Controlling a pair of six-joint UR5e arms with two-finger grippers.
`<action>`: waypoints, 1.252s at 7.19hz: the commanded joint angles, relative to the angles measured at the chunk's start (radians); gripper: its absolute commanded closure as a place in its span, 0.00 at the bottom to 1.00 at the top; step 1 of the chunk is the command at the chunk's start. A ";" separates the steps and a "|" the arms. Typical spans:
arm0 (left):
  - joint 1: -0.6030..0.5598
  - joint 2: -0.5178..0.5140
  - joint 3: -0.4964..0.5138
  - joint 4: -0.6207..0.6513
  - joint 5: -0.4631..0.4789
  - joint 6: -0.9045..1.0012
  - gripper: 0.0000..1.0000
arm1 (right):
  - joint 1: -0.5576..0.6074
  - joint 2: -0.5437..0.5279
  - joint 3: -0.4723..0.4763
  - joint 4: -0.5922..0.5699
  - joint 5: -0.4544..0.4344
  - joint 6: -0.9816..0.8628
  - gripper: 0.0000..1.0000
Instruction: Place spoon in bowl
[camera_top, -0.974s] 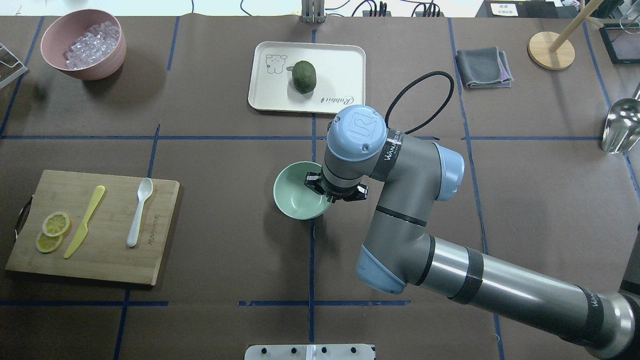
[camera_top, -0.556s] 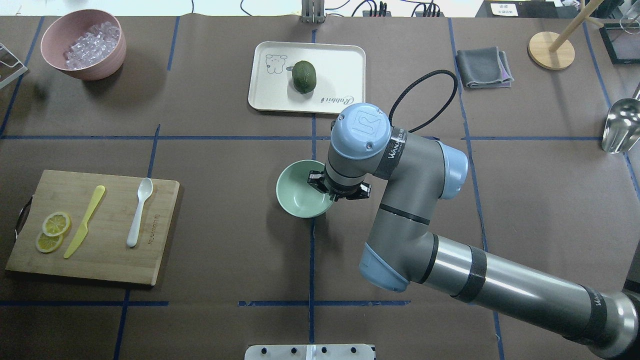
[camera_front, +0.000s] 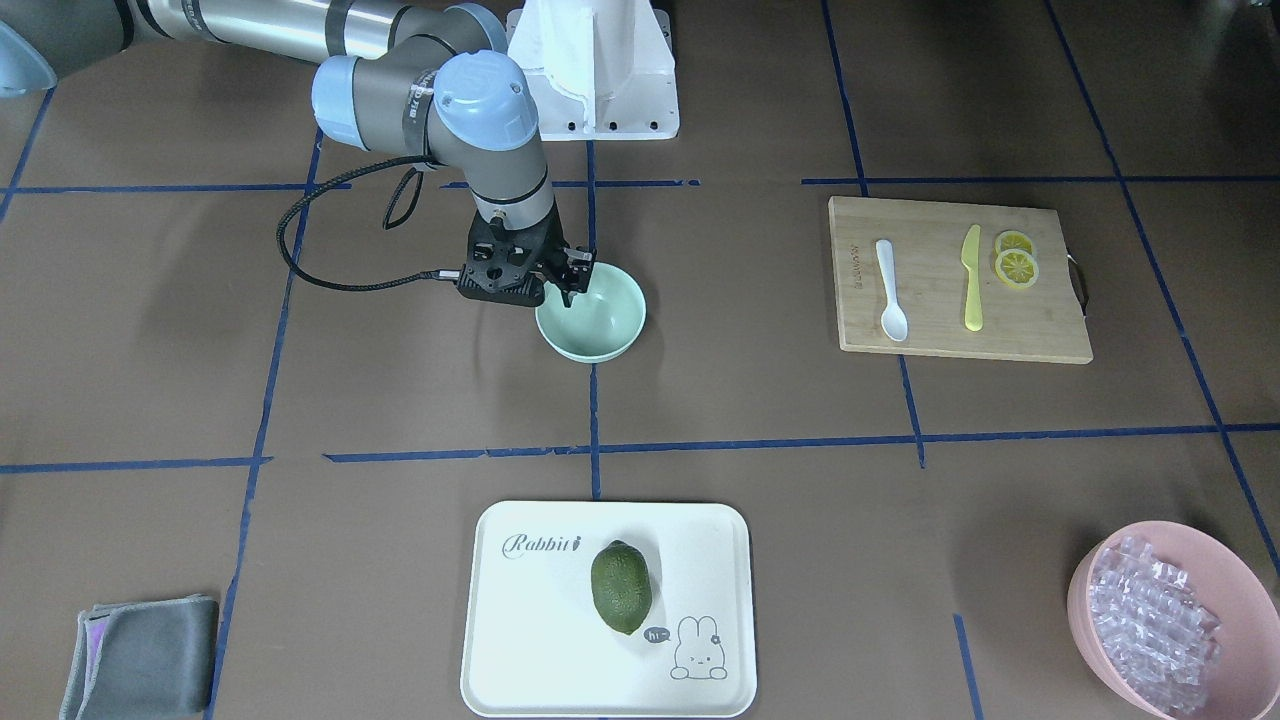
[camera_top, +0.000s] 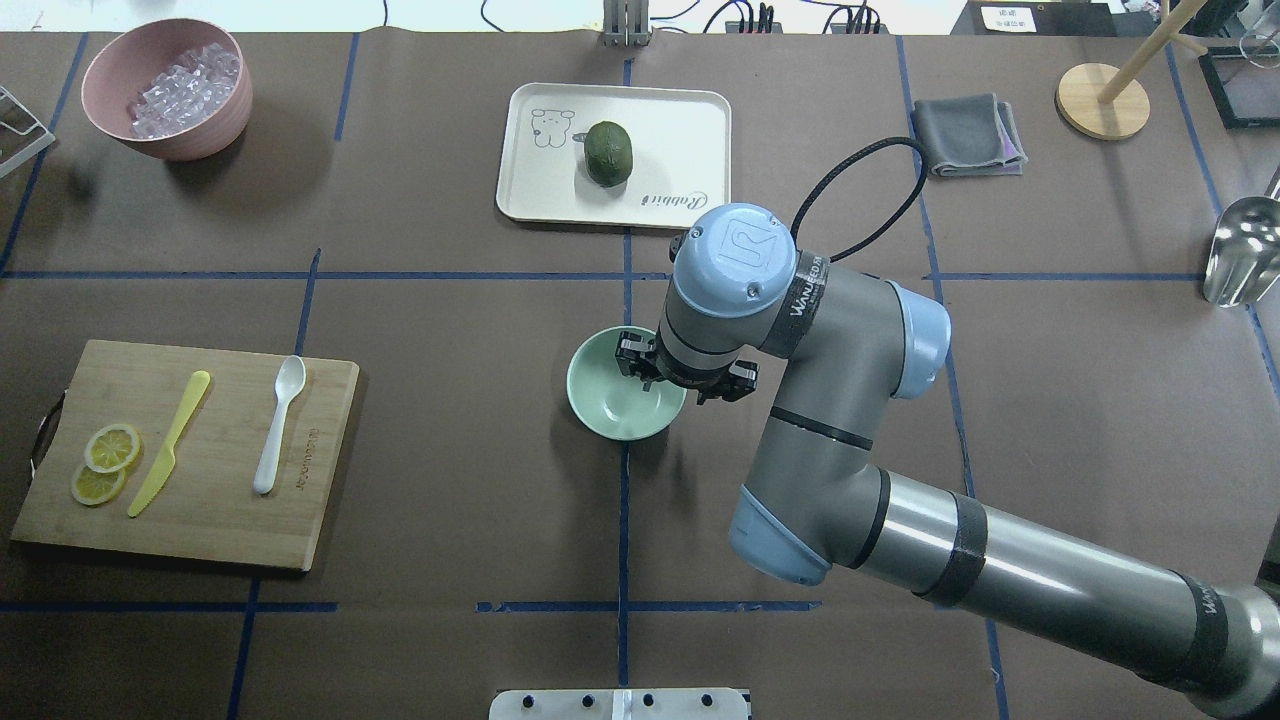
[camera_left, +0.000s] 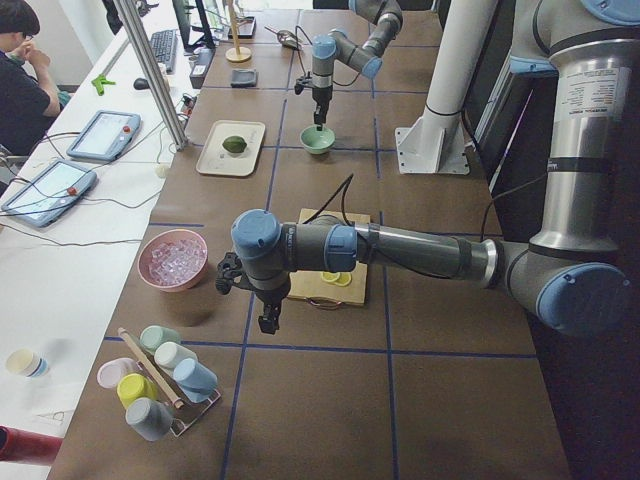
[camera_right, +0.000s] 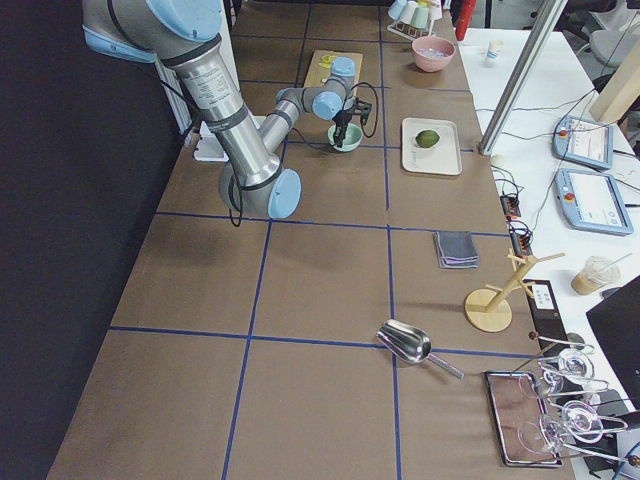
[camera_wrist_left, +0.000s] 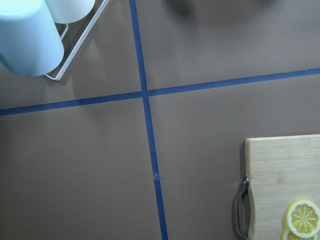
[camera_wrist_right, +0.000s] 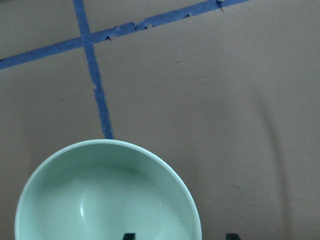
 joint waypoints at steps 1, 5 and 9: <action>0.008 -0.001 -0.023 -0.020 0.002 -0.004 0.00 | 0.024 -0.001 0.044 -0.015 0.007 -0.001 0.00; 0.321 0.001 -0.324 -0.072 0.078 -0.513 0.00 | 0.134 -0.079 0.210 -0.172 0.019 -0.180 0.00; 0.676 0.033 -0.316 -0.420 0.369 -1.022 0.00 | 0.331 -0.205 0.268 -0.163 0.145 -0.499 0.00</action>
